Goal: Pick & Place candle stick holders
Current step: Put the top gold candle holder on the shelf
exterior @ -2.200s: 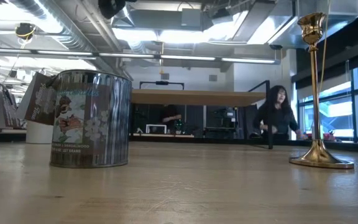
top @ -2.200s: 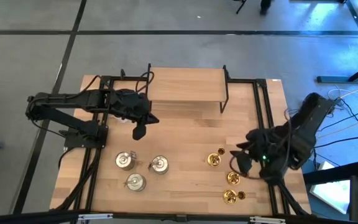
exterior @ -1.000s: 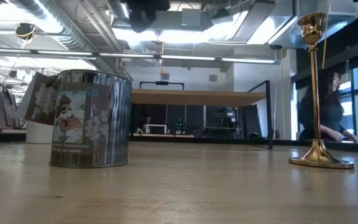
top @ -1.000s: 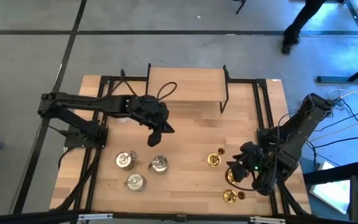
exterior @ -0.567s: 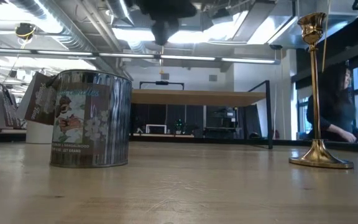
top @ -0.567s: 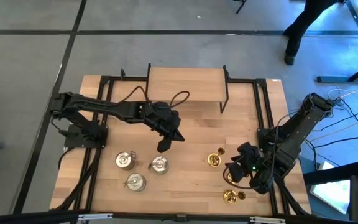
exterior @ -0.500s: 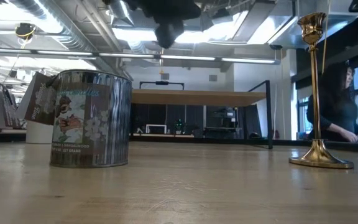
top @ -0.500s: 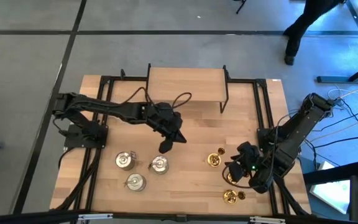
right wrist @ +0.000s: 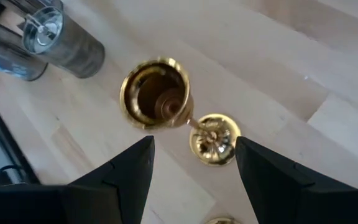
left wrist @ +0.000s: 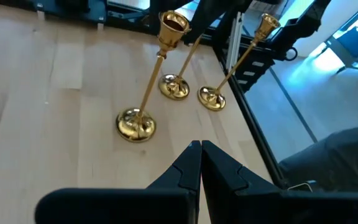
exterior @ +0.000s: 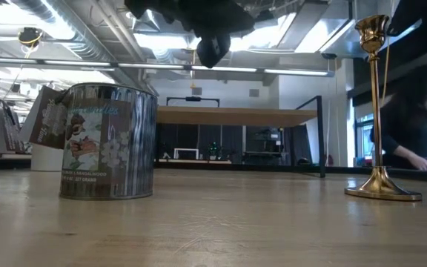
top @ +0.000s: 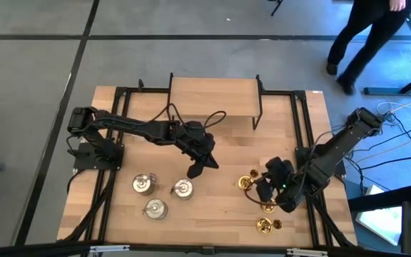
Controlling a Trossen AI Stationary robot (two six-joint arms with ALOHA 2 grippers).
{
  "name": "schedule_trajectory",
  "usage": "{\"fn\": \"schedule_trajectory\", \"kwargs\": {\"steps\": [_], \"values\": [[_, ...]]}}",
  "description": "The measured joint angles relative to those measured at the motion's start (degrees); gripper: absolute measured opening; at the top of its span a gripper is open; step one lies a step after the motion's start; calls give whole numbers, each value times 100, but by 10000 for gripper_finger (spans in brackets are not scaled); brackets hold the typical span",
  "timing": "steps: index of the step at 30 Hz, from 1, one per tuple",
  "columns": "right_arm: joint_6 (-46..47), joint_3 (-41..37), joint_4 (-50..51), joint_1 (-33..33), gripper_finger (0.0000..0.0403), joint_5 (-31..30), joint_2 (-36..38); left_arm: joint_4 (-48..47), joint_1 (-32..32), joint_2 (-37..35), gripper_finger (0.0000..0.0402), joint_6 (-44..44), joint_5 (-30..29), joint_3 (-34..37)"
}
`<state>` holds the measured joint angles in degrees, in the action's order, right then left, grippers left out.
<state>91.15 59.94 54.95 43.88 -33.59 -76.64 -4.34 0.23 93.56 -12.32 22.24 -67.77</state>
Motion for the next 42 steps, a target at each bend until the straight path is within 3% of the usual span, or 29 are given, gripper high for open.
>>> {"fn": "schedule_trajectory", "kwargs": {"steps": [8,24,34,42], "values": [[-465,0,-100,-301,229,278,-15,-7,0,0,6,0,0,0],[-506,-3,-342,-346,229,75,-29,-9,-56,0,6,65,-7,2],[-212,-857,-1658,-368,230,127,-46,-11,-153,0,6,109,19,7],[-204,-927,-1494,-372,230,-86,-49,-13,-153,0,6,109,39,7]]}}
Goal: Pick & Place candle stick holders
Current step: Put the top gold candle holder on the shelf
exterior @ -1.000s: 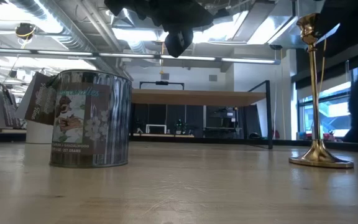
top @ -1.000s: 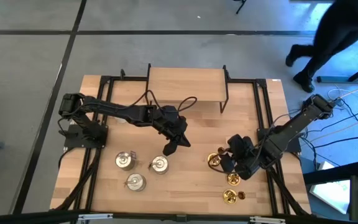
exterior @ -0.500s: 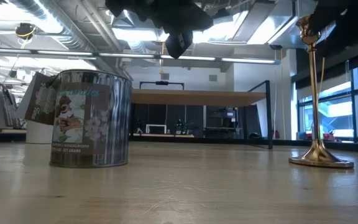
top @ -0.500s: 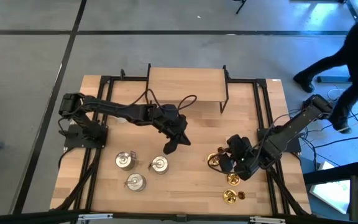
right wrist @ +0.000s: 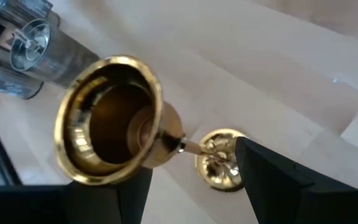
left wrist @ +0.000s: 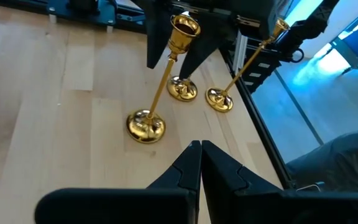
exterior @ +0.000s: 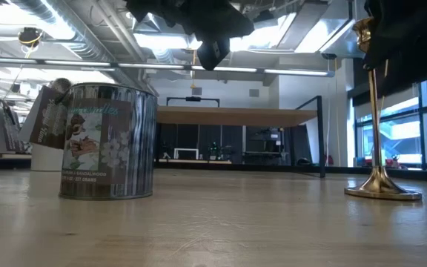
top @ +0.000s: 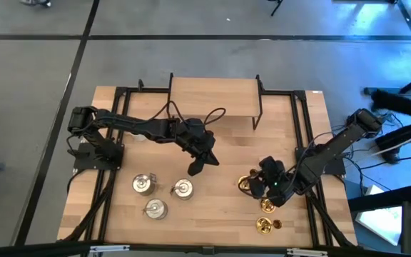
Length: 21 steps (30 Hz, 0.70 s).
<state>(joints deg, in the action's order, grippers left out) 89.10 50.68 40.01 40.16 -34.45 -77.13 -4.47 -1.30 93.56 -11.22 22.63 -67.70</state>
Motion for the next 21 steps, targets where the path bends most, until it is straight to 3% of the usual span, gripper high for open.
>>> {"fn": "schedule_trajectory", "kwargs": {"steps": [11,21], "values": [[-44,0,80,0,230,-49,-39,0,-125,0,6,38,60,0],[120,-2,-383,-1,230,-145,-591,0,-308,0,6,99,103,0]]}}
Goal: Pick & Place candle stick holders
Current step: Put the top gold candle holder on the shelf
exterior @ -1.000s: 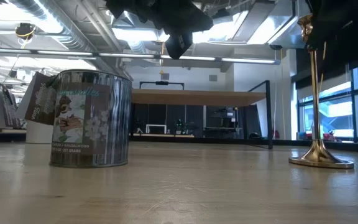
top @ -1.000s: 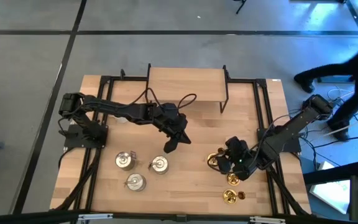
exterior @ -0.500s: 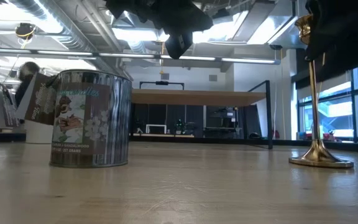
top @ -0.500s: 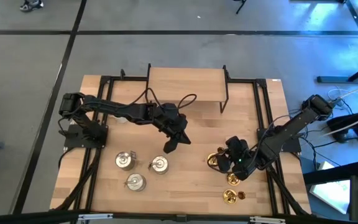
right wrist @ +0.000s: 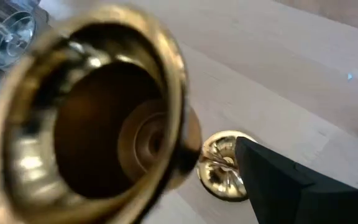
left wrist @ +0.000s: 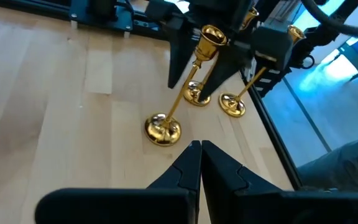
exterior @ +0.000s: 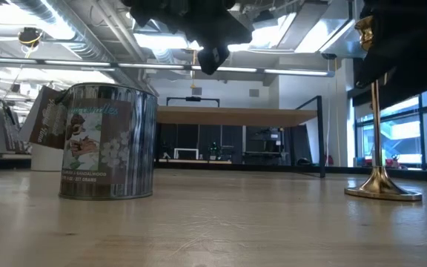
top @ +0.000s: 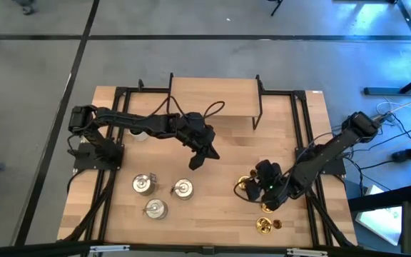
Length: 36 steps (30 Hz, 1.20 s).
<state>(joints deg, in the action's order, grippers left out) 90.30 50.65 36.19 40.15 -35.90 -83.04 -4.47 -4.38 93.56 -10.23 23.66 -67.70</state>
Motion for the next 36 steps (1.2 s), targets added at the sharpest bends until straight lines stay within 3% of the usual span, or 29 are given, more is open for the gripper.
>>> {"fn": "schedule_trajectory", "kwargs": {"steps": [8,23,36], "values": [[228,0,-87,0,226,-24,-330,0,1,0,6,-1,9,0],[378,0,-45,-2,169,-137,-339,2,2,0,6,-1,-3,0],[376,0,73,-8,71,-155,-339,0,15,0,6,-5,-15,0]]}}
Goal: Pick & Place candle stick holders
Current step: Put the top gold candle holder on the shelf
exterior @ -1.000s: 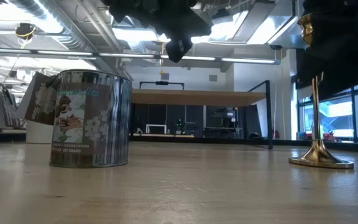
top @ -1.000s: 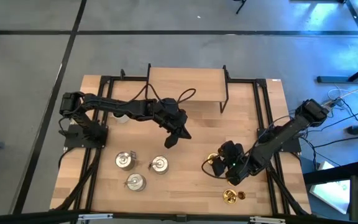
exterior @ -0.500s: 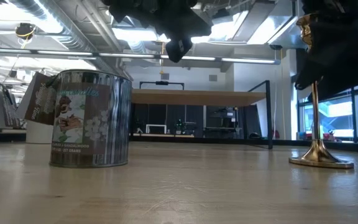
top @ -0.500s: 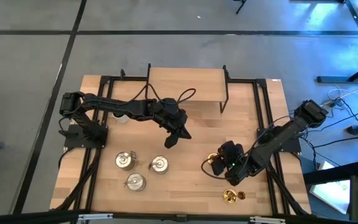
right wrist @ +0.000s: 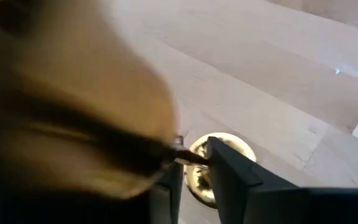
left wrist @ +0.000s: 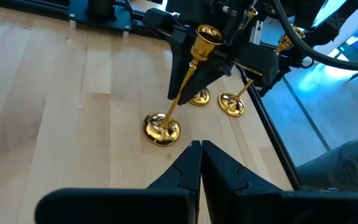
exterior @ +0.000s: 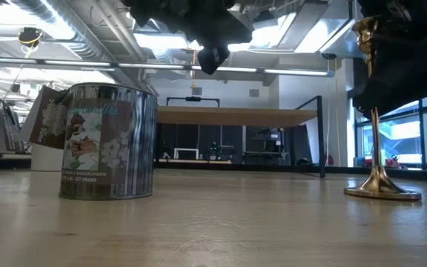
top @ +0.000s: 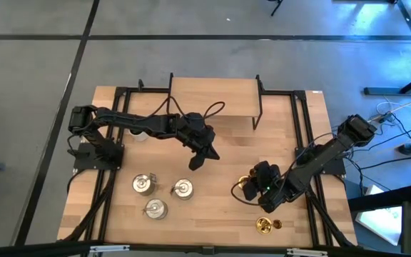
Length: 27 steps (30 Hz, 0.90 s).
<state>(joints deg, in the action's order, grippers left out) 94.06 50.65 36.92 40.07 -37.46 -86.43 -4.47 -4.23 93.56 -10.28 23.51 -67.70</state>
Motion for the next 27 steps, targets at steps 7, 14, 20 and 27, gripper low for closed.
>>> {"fn": "schedule_trajectory", "kwargs": {"steps": [7,14,20,27], "values": [[-2,2,28,0,48,-50,2,0,0,0,6,-1,0,0],[-2,5,12,-5,44,-45,4,0,-1,0,6,-4,0,0],[-90,11,-97,-138,42,83,85,0,-89,0,6,-100,36,0],[-1315,482,-111,-680,42,210,307,-14,-601,-467,6,-215,177,4]]}}
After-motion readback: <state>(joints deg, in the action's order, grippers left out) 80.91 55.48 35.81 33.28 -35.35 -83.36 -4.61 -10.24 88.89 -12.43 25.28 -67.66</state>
